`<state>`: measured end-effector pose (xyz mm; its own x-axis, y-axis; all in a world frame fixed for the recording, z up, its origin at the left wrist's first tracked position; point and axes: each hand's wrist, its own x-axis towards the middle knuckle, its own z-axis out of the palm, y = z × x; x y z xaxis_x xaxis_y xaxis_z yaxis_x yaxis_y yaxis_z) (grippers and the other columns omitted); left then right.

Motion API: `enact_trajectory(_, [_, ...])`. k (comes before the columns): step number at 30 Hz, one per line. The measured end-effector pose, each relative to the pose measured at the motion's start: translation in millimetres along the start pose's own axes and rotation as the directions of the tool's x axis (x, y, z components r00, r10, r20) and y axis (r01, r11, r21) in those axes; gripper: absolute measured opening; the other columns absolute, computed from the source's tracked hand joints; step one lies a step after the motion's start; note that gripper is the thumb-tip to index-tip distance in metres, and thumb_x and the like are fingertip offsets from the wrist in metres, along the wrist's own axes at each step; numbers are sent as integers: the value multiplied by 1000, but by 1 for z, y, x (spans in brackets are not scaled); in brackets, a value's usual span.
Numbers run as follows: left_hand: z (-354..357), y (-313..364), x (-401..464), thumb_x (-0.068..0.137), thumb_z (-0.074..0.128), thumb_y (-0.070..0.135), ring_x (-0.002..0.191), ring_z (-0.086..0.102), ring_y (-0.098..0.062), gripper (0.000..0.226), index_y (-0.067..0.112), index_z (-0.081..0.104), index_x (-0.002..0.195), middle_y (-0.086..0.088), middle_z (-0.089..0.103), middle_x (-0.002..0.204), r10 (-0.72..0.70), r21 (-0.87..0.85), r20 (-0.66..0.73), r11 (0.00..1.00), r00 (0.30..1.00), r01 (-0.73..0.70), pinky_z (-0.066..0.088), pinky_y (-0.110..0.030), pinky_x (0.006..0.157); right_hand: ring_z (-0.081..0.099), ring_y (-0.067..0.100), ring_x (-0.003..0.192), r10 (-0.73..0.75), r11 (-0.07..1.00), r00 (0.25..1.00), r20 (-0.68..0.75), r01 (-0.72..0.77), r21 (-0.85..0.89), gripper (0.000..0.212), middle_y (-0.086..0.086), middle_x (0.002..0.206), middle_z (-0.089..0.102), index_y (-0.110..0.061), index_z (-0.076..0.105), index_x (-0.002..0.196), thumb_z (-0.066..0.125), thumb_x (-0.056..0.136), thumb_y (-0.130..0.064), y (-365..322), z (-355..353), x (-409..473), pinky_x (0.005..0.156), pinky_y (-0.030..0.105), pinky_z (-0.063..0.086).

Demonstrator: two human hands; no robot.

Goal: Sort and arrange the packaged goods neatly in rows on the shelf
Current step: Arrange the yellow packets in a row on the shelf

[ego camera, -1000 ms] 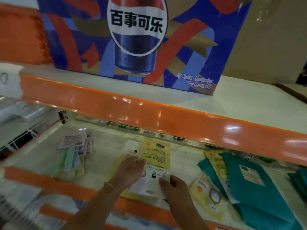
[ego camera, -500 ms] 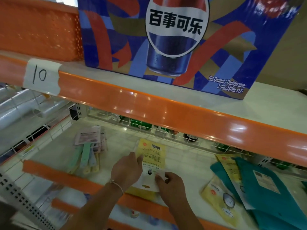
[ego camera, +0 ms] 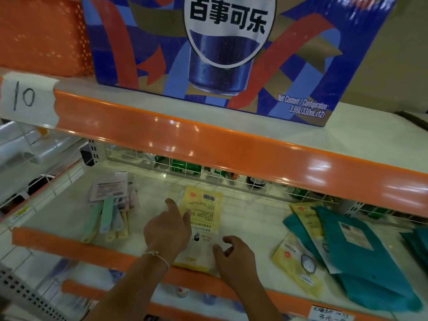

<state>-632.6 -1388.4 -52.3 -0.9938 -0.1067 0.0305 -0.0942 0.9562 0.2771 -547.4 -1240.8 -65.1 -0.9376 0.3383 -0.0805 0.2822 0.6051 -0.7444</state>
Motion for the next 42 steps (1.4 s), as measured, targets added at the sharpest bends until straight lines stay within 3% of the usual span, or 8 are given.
enact_trajectory(10, [-3,86,-26,99,23,50,97,63,-24,56,14,31,141,-4,65,108,315,18,-30,949,949,-314,44,-32,69,58,7,55,34,996,986,-164,-20,86,25,-4,58,59,-19,66,114,63,90,-26,37,-74,2,59,20,48])
enact_trajectory(18, [32,194,-69,99,28,53,98,61,-20,46,22,57,118,0,65,107,527,-322,65,815,848,-482,46,-29,76,63,10,67,209,958,935,-286,-136,253,19,0,83,68,-24,57,111,60,93,-20,103,-177,1,51,18,46])
enact_trajectory(21, [49,230,-86,98,31,53,76,62,-19,43,22,59,87,-2,63,81,560,-460,167,772,811,-439,49,-33,68,62,27,59,399,835,887,-231,-248,491,5,14,71,69,-13,67,91,64,90,-17,136,-203,-1,54,39,49])
enact_trajectory(24, [63,255,-102,99,34,50,56,48,-15,44,21,44,69,0,47,63,569,-534,225,751,791,-389,39,-32,56,50,21,47,530,636,844,-83,-331,698,25,18,57,60,-5,63,65,61,89,-8,170,-219,-9,48,29,38])
enact_trajectory(28, [78,277,-117,100,36,46,58,51,-10,40,19,47,73,3,52,66,545,-530,215,762,810,-372,36,-27,52,58,27,53,585,379,803,115,-396,836,17,23,66,63,4,59,82,59,93,-9,192,-235,-17,45,28,43])
enact_trajectory(34, [118,272,-140,95,40,38,58,53,-16,24,24,53,80,4,54,72,507,-395,-184,746,842,-536,38,-29,48,64,23,48,572,68,767,290,-396,916,22,23,67,67,4,57,97,62,93,-17,206,-247,-11,39,22,50])
enact_trajectory(38, [125,259,-158,92,42,33,58,51,-15,21,19,57,85,2,57,76,553,-289,-272,734,788,-614,39,-27,48,60,14,43,580,2,753,309,-382,924,19,12,64,66,-6,57,100,63,93,-22,211,-251,-8,34,17,44])
enact_trajectory(42, [122,261,-161,94,43,30,66,50,-13,17,20,57,92,4,55,81,620,-259,-216,708,754,-657,39,-26,57,65,16,53,618,92,755,219,-346,934,9,8,72,67,-10,55,94,63,91,-15,207,-244,-5,35,21,43])
